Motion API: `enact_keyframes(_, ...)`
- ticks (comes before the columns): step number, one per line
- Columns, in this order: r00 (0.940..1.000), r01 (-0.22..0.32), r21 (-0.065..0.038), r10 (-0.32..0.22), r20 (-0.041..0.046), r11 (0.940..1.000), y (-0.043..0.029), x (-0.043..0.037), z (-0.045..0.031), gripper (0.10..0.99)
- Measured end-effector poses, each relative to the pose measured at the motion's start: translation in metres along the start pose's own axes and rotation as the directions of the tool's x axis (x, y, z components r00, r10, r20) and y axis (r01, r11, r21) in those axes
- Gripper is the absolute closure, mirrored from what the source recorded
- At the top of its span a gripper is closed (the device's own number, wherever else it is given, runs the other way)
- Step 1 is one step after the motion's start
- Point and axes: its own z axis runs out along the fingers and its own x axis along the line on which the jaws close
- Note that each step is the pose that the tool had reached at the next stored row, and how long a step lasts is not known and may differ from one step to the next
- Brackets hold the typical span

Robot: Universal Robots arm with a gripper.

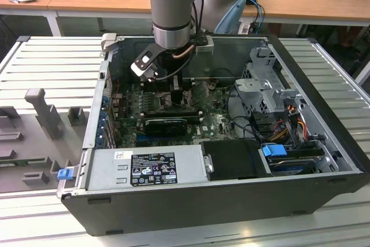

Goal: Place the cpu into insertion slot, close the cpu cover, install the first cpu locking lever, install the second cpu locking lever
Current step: 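Place the cpu into insertion slot, then close the cpu cover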

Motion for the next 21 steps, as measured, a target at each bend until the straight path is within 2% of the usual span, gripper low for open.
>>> enact_keyframes(1,1.0,0.0,0.0,0.0,0.0001,1.0,0.0001,0.0,-0.0003,0.565)
enact_keyframes(3,1.0,0.0,0.0,0.0,0.0004,1.0,0.0003,0.0,-0.0016,0.686)
enact_keyframes(4,1.0,0.0,0.001,0.0,0.0005,1.0,0.0004,0.0,-0.0021,0.686)
enact_keyframes(9,1.0,0.0,0.0,0.0,0.0009,1.0,0.0007,0.0001,-0.0043,0.98)
enact_keyframes(18,1.0,0.0,0.0,0.0,0.0007,1.0,0.0014,0.0003,-0.0123,0.98)
enact_keyframes(20,1.0,0.0,0.002,0.0,0.001,1.0,0.0078,0.0003,-0.0119,0.98)
enact_keyframes(21,1.0,0.0,0.002,0.0,0.0013,1.0,0.0084,0.0003,-0.0125,0.98)
